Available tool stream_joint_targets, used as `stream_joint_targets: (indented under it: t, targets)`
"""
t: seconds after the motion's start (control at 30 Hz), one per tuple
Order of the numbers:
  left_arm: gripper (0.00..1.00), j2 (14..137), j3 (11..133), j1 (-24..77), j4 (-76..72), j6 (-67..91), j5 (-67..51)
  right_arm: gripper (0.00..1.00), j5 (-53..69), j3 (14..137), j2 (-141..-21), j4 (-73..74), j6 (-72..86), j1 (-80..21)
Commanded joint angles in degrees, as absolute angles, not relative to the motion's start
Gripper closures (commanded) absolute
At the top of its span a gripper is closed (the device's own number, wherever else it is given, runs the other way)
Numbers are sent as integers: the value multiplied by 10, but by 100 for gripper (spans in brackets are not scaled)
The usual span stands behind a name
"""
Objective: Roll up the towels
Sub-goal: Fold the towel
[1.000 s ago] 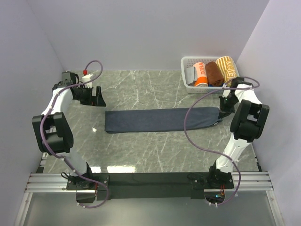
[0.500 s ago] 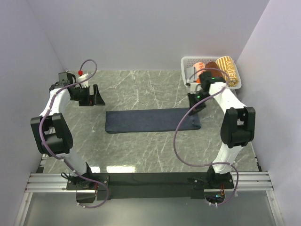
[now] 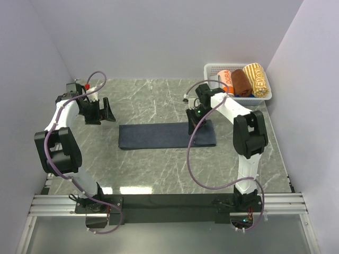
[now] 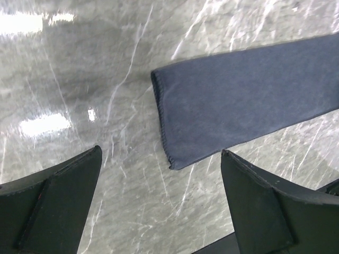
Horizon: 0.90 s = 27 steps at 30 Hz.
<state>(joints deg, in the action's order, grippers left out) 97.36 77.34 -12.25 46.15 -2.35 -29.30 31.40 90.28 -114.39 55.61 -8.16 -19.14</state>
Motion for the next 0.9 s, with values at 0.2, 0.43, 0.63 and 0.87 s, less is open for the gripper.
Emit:
stream_joint_targets:
  t: [0.2,0.43,0.63,0.87]
  targets:
    - [1,949,757,-124,472,-18,-278,100,354,954,-1176,546,-52,-227]
    - [0,943,753,-125,466,-34,-297,100,352,974,-1201,543,-46,-244]
    - [1,911,732,-122,452,-62,-297,100,351,991,-1220,542,-44,-254]
    - [6,903,709,-115,459,-81,-307,69,352,1008,-1246,562,-53,-266]
